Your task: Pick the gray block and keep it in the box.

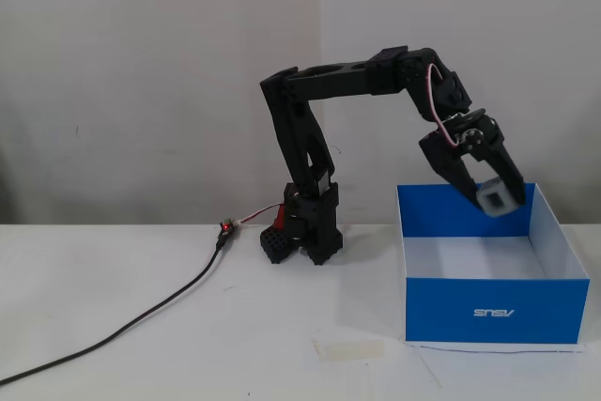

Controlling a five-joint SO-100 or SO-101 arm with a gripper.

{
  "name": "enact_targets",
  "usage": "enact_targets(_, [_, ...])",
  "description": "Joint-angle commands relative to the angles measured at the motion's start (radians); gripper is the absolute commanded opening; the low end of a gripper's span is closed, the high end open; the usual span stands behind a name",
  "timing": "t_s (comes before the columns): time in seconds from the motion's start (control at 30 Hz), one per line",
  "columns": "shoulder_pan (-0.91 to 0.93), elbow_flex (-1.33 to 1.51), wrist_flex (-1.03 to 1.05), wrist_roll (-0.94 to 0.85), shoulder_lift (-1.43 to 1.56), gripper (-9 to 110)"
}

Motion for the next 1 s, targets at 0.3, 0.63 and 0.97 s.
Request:
enact_targets(0.3, [-0.04,-0.006,0.044,-0.008,0.055,21])
enact_targets(0.63, [0.126,0.052,0.163,-0.149,0.202,2])
enact_targets(0.97, [0.489,0.316,0.155,-0.376,0.511,0])
